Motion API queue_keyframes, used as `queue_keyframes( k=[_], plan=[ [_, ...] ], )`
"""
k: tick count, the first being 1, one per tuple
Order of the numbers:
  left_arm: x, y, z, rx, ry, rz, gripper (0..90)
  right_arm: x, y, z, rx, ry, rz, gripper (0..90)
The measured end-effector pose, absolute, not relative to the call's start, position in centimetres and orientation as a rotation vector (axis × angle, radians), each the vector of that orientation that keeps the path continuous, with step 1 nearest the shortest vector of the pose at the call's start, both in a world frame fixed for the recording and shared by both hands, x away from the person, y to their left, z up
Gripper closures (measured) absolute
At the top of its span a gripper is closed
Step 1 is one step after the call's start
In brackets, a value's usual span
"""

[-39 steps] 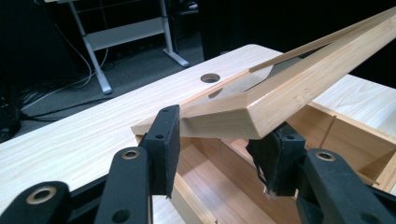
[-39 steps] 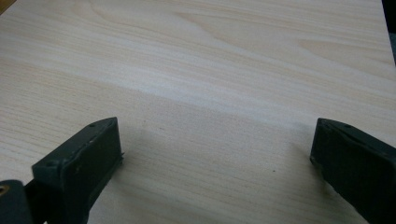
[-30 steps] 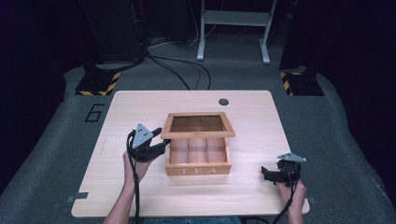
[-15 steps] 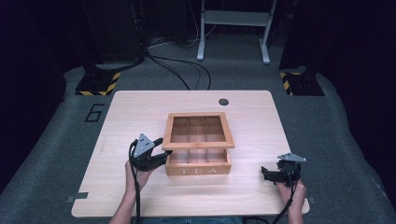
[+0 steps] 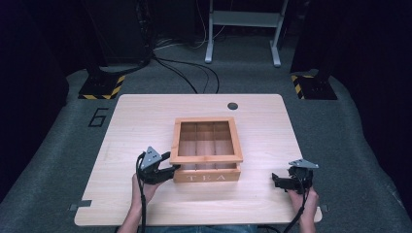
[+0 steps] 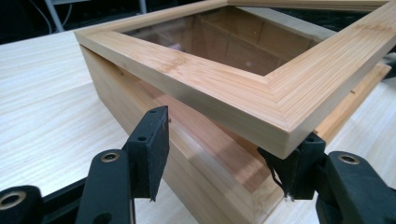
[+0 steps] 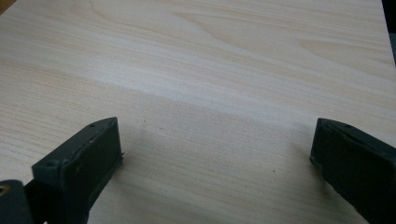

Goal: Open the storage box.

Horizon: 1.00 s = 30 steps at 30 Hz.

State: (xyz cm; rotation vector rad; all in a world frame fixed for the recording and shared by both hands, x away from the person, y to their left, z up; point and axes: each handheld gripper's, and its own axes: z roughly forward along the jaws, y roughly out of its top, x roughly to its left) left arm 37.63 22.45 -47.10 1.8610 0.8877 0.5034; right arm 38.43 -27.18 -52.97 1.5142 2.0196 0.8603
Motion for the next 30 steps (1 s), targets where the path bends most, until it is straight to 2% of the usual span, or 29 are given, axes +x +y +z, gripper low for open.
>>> queue_keyframes(
  k=[15, 24, 28, 30],
  plan=[
    [37.7, 22.6, -48.3, 1.86, 0.899, 0.433, 37.9, 38.4, -27.2, -53.0, 1.515, 2.019, 0.861, 1.5],
    [37.5, 22.6, -48.2, 1.872, 0.886, 0.37, 27.4, 38.4, -27.2, -53.0, 1.514, 2.02, 0.86, 1.5],
    [37.2, 22.3, -48.8, 1.962, 0.879, 0.395, 21.6, 38.4, -27.2, -53.0, 1.514, 2.02, 0.86, 1.5],
    [36.9, 22.3, -49.5, 1.952, 0.89, 0.388, 18.6, 38.4, -27.2, -53.0, 1.514, 2.02, 0.861, 1.6]
  ],
)
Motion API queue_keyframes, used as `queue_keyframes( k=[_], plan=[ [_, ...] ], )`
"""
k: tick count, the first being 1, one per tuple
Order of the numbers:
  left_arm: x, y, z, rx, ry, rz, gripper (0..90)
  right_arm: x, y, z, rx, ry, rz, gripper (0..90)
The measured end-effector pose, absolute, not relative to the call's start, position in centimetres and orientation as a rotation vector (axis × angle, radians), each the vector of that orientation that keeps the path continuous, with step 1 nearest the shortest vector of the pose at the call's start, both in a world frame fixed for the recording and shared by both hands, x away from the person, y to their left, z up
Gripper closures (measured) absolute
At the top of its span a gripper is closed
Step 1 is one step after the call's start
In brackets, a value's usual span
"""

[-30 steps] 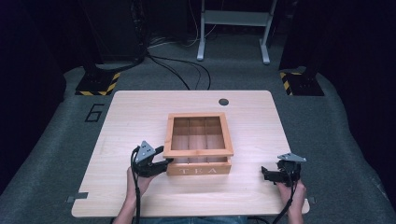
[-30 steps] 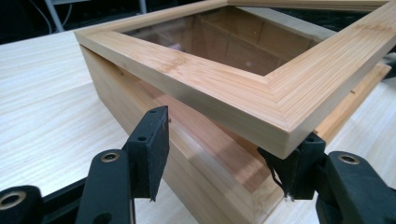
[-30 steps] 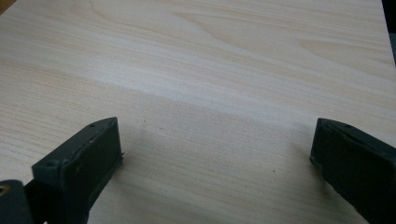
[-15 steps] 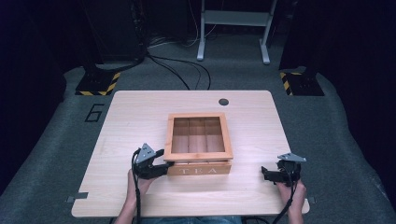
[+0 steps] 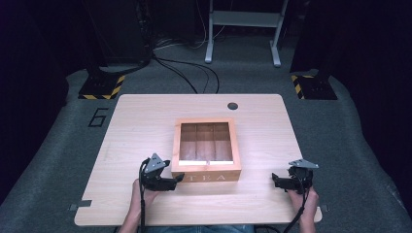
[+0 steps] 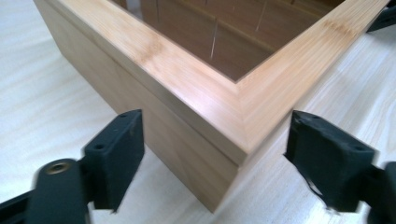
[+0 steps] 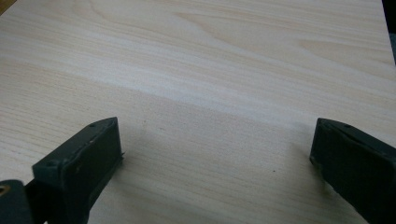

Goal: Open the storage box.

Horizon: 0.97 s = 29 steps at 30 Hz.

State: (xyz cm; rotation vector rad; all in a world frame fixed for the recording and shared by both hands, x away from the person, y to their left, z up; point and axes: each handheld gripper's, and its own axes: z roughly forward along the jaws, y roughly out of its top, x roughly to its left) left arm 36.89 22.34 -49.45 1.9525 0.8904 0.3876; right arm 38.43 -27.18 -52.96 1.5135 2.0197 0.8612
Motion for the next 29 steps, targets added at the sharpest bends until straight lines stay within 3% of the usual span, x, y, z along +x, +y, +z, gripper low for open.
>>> queue_keyframes(
  k=[15, 29],
  plan=[
    [33.4, 28.1, -52.0, 2.006, 1.159, 0.545, 0.8, 38.4, -27.2, -53.0, 1.511, 2.02, 0.862, 1.7],
    [33.3, 30.8, -53.2, 2.057, 1.26, 0.539, 0.0, 38.4, -27.2, -53.0, 1.513, 2.02, 0.861, 1.7]
  ],
)
